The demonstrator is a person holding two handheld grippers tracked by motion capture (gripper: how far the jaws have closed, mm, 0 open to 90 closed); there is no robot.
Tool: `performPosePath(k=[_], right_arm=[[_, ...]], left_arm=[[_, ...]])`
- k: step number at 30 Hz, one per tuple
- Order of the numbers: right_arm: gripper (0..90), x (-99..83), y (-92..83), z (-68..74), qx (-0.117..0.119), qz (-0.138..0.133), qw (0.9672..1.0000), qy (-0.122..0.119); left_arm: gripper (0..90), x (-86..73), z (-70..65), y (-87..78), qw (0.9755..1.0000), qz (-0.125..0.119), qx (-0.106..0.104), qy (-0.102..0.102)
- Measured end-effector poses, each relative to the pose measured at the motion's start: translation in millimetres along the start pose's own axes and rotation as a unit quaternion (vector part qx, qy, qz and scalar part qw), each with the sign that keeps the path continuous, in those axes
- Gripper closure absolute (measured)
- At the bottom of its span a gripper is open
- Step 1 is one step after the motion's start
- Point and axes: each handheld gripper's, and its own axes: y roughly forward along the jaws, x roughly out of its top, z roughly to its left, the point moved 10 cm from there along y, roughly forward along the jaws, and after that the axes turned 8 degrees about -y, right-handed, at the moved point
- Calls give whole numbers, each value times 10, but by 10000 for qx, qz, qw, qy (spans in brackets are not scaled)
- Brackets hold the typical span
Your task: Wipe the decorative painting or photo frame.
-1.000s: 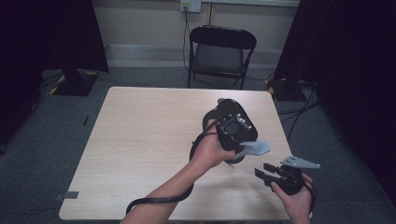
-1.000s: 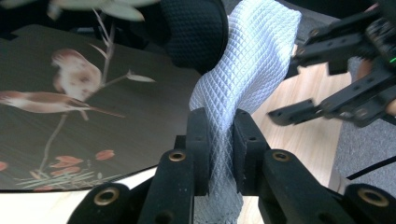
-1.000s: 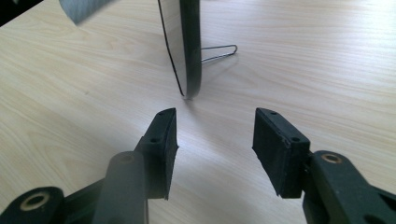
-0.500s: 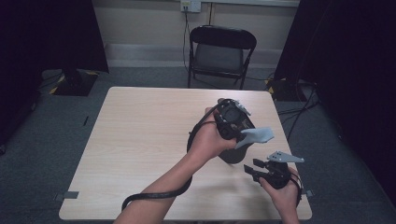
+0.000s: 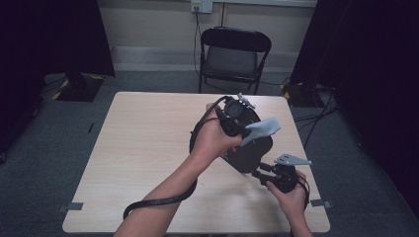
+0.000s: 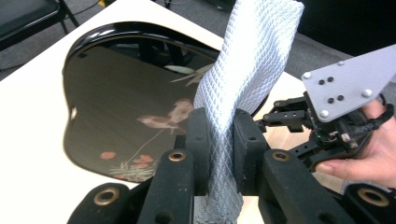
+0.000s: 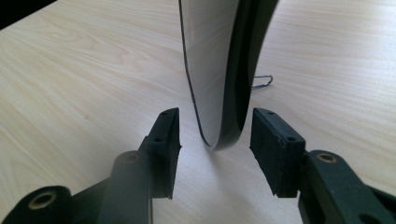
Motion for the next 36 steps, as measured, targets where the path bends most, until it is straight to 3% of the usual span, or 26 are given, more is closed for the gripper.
performPosePath(k=[10,16,26,36], right_arm=[[577,32,55,35,-34,43,9999,-96],[600,17,102,39,32,105,9998,-163],[777,-14,110,33,-50,127,9997,-197],[792,-16,106,74,108,205,9997,-76]], left_arm=[[789,6,93,-70,9996,-63,87,-251],[789,23,104,-73,9996,-36,72,-256],[790,68,213,-161,9992,-103,234,-310],[792,106,349,-222,9982,-108,516,-291]])
